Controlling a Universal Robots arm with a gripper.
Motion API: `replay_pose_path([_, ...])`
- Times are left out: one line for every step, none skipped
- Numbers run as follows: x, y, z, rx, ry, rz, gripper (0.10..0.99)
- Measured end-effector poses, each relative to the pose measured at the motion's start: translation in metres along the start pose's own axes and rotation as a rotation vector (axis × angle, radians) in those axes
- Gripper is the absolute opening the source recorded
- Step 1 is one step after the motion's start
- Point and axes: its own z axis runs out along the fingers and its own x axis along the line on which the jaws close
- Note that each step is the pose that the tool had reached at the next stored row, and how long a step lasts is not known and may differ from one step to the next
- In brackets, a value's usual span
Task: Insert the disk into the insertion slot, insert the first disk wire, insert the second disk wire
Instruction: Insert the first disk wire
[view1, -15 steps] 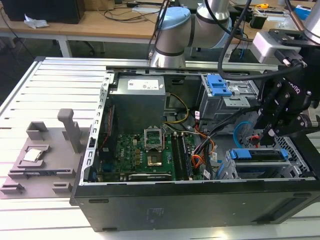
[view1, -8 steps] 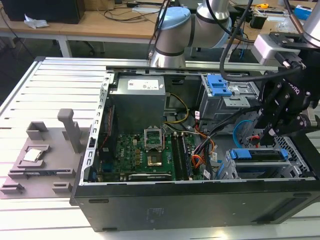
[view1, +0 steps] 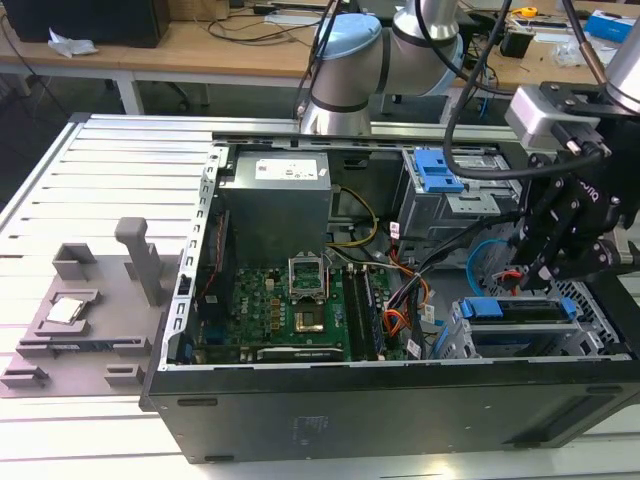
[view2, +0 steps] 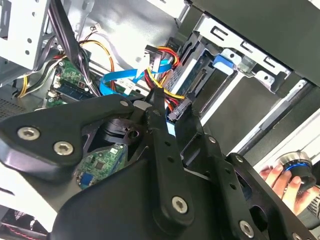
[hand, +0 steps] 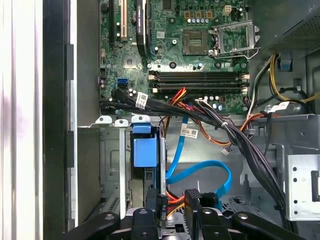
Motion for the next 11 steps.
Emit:
replay_pose_path([0.0003, -0.0001, 0.0005, 0.000, 0.0036, 0.000, 0.361])
replay_pose_path([0.0004, -0.0001, 0.0004, 0.000, 0.0056, 0.000, 0.361])
replay_pose_path([0.0004, -0.0001, 0.0004, 0.000, 0.0057, 0.000, 0.361])
replay_pose_path([0.0004, -0.0001, 0.0005, 0.000, 0.0057, 0.000, 0.361])
replay_pose_path([0.0004, -0.0001, 0.0005, 0.000, 0.0056, 0.000, 0.361])
replay_pose_path([0.0004, -0.0001, 0.0006, 0.000, 0.0056, 0.000, 0.361])
replay_pose_path([0.0004, -0.0001, 0.0005, 0.000, 0.0057, 0.000, 0.361])
replay_pose_path([0.0004, -0.0001, 0.0005, 0.000, 0.0057, 0.000, 0.282])
replay_pose_path([0.0004, -0.0001, 0.0005, 0.000, 0.0058, 0.000, 0.216])
replay_pose_path([0.0004, -0.0001, 0.0006, 0.000, 0.0058, 0.000, 0.165])
replay_pose_path([0.0004, -0.0001, 0.0005, 0.000, 0.0059, 0.000, 0.165])
